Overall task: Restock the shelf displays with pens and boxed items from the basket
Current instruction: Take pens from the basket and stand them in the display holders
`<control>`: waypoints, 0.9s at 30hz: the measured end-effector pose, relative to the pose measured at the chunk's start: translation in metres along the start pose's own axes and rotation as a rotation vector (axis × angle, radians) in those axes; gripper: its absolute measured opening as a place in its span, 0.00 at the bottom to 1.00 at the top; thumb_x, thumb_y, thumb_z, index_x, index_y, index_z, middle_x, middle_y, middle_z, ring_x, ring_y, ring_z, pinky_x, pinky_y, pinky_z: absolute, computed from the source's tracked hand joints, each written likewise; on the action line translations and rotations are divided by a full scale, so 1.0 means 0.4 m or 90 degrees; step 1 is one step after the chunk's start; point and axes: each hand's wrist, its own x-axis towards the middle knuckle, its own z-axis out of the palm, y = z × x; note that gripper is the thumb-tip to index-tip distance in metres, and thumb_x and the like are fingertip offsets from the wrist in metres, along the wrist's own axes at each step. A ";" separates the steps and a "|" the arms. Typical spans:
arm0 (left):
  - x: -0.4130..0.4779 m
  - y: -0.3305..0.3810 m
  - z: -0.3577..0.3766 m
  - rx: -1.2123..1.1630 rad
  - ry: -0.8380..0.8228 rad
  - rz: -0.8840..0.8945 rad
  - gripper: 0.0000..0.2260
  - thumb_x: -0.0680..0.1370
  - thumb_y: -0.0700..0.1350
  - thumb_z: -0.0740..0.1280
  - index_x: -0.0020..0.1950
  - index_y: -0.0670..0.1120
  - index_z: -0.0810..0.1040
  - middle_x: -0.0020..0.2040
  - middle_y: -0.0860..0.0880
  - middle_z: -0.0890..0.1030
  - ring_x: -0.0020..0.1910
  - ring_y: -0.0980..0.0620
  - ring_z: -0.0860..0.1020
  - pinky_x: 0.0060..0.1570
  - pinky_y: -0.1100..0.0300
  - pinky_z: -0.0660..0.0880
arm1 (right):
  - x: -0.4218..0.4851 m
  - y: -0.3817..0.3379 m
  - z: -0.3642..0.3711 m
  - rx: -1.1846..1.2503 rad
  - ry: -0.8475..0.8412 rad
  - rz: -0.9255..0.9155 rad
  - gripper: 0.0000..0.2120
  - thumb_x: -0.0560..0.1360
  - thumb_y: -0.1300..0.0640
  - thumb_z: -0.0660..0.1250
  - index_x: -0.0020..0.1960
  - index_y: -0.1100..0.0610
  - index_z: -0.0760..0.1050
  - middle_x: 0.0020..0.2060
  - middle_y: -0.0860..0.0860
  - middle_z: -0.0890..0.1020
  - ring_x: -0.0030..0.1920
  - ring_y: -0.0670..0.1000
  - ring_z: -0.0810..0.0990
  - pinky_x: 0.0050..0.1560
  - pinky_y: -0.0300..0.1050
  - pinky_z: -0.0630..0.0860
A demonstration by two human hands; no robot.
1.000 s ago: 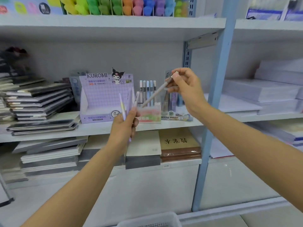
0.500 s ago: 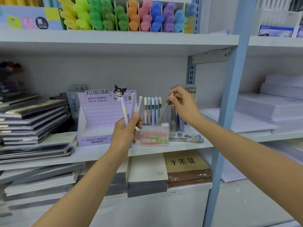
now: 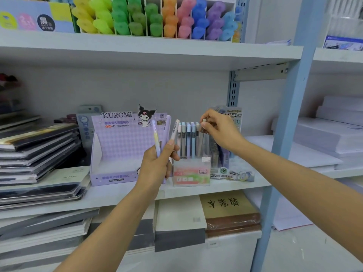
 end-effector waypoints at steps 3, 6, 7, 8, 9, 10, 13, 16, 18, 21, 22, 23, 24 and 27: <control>0.003 -0.001 -0.002 -0.007 -0.003 -0.005 0.14 0.82 0.51 0.61 0.47 0.43 0.80 0.35 0.50 0.79 0.20 0.56 0.66 0.19 0.64 0.65 | 0.006 0.005 0.008 -0.060 0.025 0.010 0.03 0.78 0.58 0.66 0.51 0.55 0.77 0.42 0.49 0.82 0.42 0.42 0.78 0.42 0.27 0.71; 0.005 -0.002 -0.004 -0.010 -0.006 -0.011 0.13 0.82 0.51 0.61 0.46 0.44 0.80 0.33 0.51 0.78 0.20 0.56 0.66 0.19 0.64 0.64 | 0.002 0.007 0.018 -0.040 0.059 0.009 0.08 0.77 0.58 0.68 0.56 0.55 0.76 0.41 0.49 0.79 0.40 0.43 0.76 0.41 0.31 0.73; 0.006 -0.002 -0.004 -0.010 -0.006 -0.011 0.13 0.82 0.50 0.61 0.46 0.44 0.80 0.33 0.52 0.78 0.20 0.56 0.66 0.19 0.64 0.65 | 0.000 0.007 0.020 -0.035 0.064 0.009 0.07 0.76 0.58 0.69 0.54 0.54 0.76 0.40 0.48 0.79 0.40 0.44 0.76 0.42 0.33 0.73; 0.005 -0.002 -0.004 -0.009 -0.006 -0.012 0.13 0.82 0.50 0.61 0.46 0.44 0.80 0.33 0.52 0.78 0.20 0.56 0.66 0.19 0.64 0.65 | -0.001 0.008 0.021 -0.044 0.065 0.009 0.05 0.76 0.58 0.69 0.51 0.54 0.77 0.39 0.48 0.79 0.40 0.44 0.76 0.42 0.36 0.74; 0.005 -0.002 -0.004 -0.008 -0.006 -0.012 0.13 0.82 0.50 0.61 0.46 0.44 0.80 0.33 0.52 0.78 0.21 0.56 0.66 0.19 0.64 0.65 | 0.000 0.010 0.022 -0.060 0.057 0.014 0.03 0.76 0.58 0.70 0.49 0.54 0.78 0.40 0.47 0.80 0.41 0.45 0.77 0.43 0.39 0.75; 0.003 -0.001 -0.004 -0.008 -0.005 -0.012 0.13 0.82 0.50 0.61 0.46 0.44 0.80 0.33 0.52 0.78 0.21 0.56 0.67 0.19 0.64 0.65 | 0.002 0.009 0.020 -0.081 0.039 0.024 0.02 0.76 0.57 0.70 0.48 0.54 0.79 0.41 0.48 0.80 0.42 0.46 0.77 0.45 0.43 0.76; -0.004 0.005 -0.003 -0.016 -0.006 -0.007 0.13 0.82 0.50 0.61 0.46 0.44 0.80 0.33 0.51 0.78 0.21 0.56 0.67 0.19 0.64 0.65 | -0.001 -0.004 0.013 -0.134 0.024 0.041 0.09 0.77 0.52 0.68 0.56 0.53 0.80 0.49 0.51 0.77 0.48 0.48 0.75 0.49 0.43 0.72; -0.011 0.016 -0.002 -0.024 -0.014 0.007 0.12 0.81 0.50 0.62 0.46 0.44 0.80 0.32 0.51 0.77 0.20 0.56 0.67 0.20 0.64 0.65 | -0.022 -0.052 0.003 0.022 0.072 0.005 0.11 0.78 0.51 0.65 0.58 0.54 0.78 0.50 0.51 0.79 0.45 0.46 0.76 0.47 0.40 0.73; -0.015 0.024 0.002 -0.024 -0.027 0.015 0.13 0.81 0.50 0.62 0.46 0.44 0.80 0.31 0.51 0.76 0.21 0.55 0.67 0.20 0.64 0.66 | -0.037 -0.097 0.000 0.205 -0.009 0.012 0.12 0.79 0.52 0.64 0.60 0.54 0.76 0.48 0.52 0.81 0.40 0.46 0.79 0.42 0.41 0.77; -0.025 0.032 0.010 -0.011 -0.045 0.015 0.15 0.81 0.51 0.63 0.48 0.41 0.80 0.30 0.51 0.76 0.21 0.55 0.68 0.21 0.63 0.67 | -0.050 -0.143 0.009 0.338 -0.117 0.018 0.10 0.78 0.57 0.66 0.58 0.59 0.77 0.41 0.52 0.83 0.36 0.48 0.80 0.39 0.40 0.78; -0.028 0.035 0.010 -0.008 -0.048 0.017 0.15 0.81 0.52 0.62 0.48 0.41 0.81 0.31 0.50 0.77 0.22 0.54 0.69 0.22 0.63 0.68 | -0.053 -0.151 0.012 0.360 -0.120 0.017 0.07 0.77 0.60 0.67 0.55 0.60 0.78 0.39 0.53 0.83 0.35 0.47 0.80 0.38 0.38 0.78; -0.032 0.037 0.008 -0.010 -0.048 0.017 0.15 0.81 0.52 0.62 0.48 0.41 0.81 0.31 0.50 0.77 0.22 0.54 0.69 0.22 0.62 0.68 | -0.055 -0.157 0.013 0.386 -0.109 0.020 0.05 0.77 0.62 0.68 0.52 0.61 0.78 0.38 0.55 0.82 0.34 0.47 0.80 0.37 0.37 0.78; -0.036 0.038 0.003 -0.017 -0.043 0.014 0.15 0.81 0.52 0.62 0.47 0.42 0.81 0.32 0.49 0.78 0.21 0.54 0.69 0.22 0.62 0.68 | -0.056 -0.161 0.012 0.416 -0.088 0.027 0.04 0.77 0.63 0.68 0.51 0.62 0.78 0.37 0.56 0.82 0.33 0.47 0.80 0.37 0.36 0.78; -0.040 0.041 -0.022 -0.052 -0.004 -0.012 0.18 0.78 0.53 0.65 0.50 0.37 0.80 0.33 0.49 0.78 0.19 0.55 0.65 0.19 0.64 0.63 | -0.058 -0.154 -0.005 0.501 -0.014 0.061 0.03 0.76 0.65 0.67 0.49 0.63 0.78 0.36 0.57 0.82 0.33 0.49 0.81 0.38 0.38 0.80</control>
